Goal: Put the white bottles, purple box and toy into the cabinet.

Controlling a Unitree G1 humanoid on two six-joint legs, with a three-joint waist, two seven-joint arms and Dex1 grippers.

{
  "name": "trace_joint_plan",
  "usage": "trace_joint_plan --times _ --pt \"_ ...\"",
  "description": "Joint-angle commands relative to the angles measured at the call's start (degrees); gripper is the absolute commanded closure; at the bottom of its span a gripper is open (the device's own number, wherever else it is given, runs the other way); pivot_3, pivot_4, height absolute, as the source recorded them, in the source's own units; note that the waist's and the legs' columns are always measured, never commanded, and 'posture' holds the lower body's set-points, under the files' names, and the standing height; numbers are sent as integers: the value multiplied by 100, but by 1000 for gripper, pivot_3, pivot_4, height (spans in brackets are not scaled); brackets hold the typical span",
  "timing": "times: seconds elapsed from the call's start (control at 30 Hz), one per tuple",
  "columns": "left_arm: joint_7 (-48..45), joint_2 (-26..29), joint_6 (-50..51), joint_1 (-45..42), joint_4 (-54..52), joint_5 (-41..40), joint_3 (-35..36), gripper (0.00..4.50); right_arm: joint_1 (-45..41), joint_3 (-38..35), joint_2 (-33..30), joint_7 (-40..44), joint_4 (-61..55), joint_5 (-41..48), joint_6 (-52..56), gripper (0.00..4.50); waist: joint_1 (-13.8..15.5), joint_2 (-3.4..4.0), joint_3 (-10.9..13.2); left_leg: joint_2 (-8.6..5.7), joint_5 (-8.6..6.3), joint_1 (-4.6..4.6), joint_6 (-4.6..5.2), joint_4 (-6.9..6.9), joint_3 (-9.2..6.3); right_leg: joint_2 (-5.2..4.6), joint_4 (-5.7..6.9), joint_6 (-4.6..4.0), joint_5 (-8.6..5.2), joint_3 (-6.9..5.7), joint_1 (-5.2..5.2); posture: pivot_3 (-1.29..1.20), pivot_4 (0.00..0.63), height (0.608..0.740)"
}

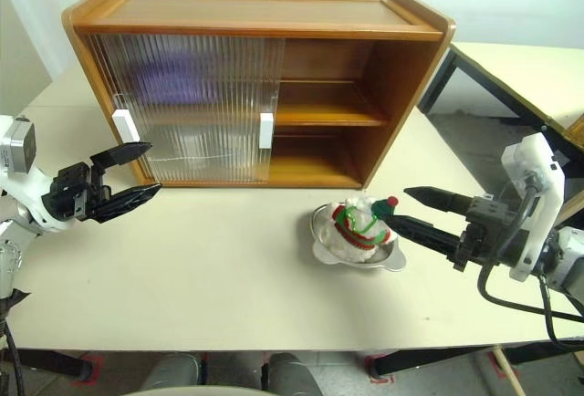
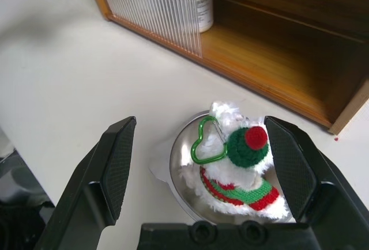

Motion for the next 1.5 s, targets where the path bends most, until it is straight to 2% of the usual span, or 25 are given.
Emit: trace_joint_plan --times 0.03,0.13,0.4,0.8,1.3,1.4,1.47,1.5 --pt "63 29 100 -111 -129 62 -118 0 -205 121 175 -425 -15 -43 -36 30 -7 0 0 0 -1 0 1 0 0 0 0 -1 1 0 0 108 4 740" --pt "127 20 142 -150 -159 55 -137 0 -382 231 388 -826 68 -46 70 30 -13 -1 0 1 -1 0 2 2 -2 0 0 0 6 -1 0 110 3 740" --pt "83 79 117 -165 -68 106 -119 0 -376 199 613 -1247 65 540 760 30 -4 1 -2 1 -2 -3 3 2 -3 0 -1 -9 16 -1 -2 117 1 740" --pt "-26 65 -12 -97 5 178 -107 0 -140 316 724 -1506 28 525 875 30 4 1 -3 0 -2 -2 3 3 -4 0 0 -5 18 -1 -2 122 0 740" --pt "-88 128 -121 -49 60 280 -98 0 -506 753 917 -2037 224 201 814 30 5 2 -4 1 -2 -2 4 3 -7 0 0 2 23 -1 -2 129 0 740" --pt "-86 109 -121 -75 61 283 -86 0 -515 840 868 -2016 264 125 778 657 6 2 -4 2 -2 -2 4 4 -8 0 0 3 23 -1 -2 131 0 740" --pt "-85 103 -122 -88 68 289 -80 0 -528 834 880 -2007 270 148 788 1257 6 2 -4 2 -2 -2 4 4 -8 0 0 4 23 -1 -2 130 0 740" --pt "-83 100 -124 -90 68 289 -77 0 -529 826 888 -1997 270 168 796 1739 6 2 -4 2 -2 -2 4 4 -8 0 0 4 24 -1 -2 129 0 740"
